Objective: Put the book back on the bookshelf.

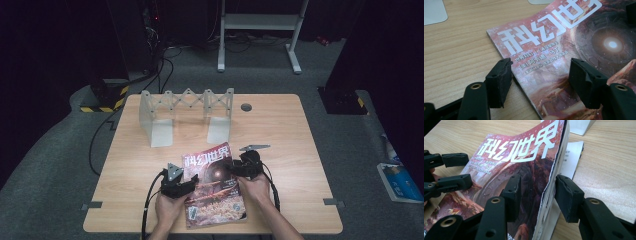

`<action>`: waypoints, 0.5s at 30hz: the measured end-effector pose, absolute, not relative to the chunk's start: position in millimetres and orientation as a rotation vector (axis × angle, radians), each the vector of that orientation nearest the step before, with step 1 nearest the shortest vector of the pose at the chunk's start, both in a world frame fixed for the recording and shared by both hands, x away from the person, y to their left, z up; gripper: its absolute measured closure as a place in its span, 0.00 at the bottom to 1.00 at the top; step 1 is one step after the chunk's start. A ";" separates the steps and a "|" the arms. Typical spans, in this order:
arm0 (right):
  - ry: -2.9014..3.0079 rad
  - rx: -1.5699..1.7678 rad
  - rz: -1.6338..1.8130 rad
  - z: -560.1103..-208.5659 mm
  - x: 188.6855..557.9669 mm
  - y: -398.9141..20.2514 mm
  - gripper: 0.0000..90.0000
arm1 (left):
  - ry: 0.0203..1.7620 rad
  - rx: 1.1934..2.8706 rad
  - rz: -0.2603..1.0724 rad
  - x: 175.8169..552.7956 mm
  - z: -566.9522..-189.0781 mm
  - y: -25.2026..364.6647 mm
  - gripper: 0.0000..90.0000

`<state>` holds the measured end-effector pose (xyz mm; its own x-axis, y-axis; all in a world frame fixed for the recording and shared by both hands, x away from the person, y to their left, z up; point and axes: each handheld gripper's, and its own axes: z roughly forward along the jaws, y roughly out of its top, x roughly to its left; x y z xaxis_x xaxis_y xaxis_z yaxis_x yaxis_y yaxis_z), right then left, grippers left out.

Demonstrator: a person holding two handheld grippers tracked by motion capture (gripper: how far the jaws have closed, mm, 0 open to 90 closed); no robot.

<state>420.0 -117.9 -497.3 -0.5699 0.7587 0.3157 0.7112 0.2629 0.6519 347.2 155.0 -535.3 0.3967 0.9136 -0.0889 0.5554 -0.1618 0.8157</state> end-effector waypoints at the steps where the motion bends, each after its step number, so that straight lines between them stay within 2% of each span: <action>1: 2.448 1.425 1.209 -497.2 420.3 -117.4 0.62 | 1.269 1.840 0.555 347.1 -535.3 155.0 0.39; 15: 2.502 1.369 1.199 -494.2 416.1 -106.9 0.62 | 1.268 1.837 0.553 347.2 -535.5 155.2 0.39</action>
